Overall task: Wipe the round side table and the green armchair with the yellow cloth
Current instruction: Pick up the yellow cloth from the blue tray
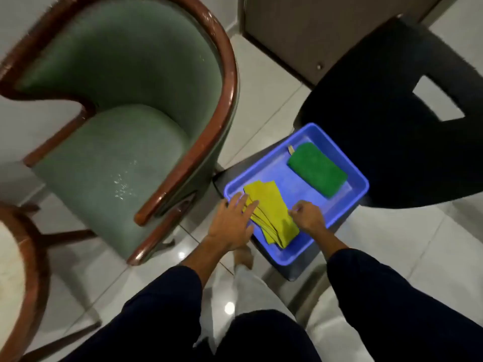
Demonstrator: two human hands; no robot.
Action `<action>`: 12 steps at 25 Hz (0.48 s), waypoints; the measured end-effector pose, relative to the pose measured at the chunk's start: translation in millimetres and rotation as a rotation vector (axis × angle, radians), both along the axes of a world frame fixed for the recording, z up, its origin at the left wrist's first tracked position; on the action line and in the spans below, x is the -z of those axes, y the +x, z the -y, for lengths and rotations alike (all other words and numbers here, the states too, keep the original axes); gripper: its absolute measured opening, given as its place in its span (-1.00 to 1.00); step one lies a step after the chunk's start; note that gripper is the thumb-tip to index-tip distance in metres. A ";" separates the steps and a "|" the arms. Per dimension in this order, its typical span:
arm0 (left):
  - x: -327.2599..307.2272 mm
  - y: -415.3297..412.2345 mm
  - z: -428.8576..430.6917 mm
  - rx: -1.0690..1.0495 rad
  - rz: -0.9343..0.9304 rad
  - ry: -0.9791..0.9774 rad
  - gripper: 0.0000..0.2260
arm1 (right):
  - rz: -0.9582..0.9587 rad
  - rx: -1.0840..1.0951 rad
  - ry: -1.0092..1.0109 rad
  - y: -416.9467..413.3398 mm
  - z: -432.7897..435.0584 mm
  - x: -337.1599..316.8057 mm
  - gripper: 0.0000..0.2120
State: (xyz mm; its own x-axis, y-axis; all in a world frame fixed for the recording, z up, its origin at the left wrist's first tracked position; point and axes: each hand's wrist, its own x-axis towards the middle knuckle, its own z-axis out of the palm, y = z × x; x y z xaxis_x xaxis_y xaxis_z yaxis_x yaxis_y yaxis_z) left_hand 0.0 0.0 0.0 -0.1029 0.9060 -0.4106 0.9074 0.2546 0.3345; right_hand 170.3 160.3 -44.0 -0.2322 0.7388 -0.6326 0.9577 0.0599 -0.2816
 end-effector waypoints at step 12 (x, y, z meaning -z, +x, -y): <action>-31.9 -5.6 14.4 -0.172 0.114 0.041 -0.45 | 0.034 -0.519 0.258 -31.5 20.7 -23.9 -0.73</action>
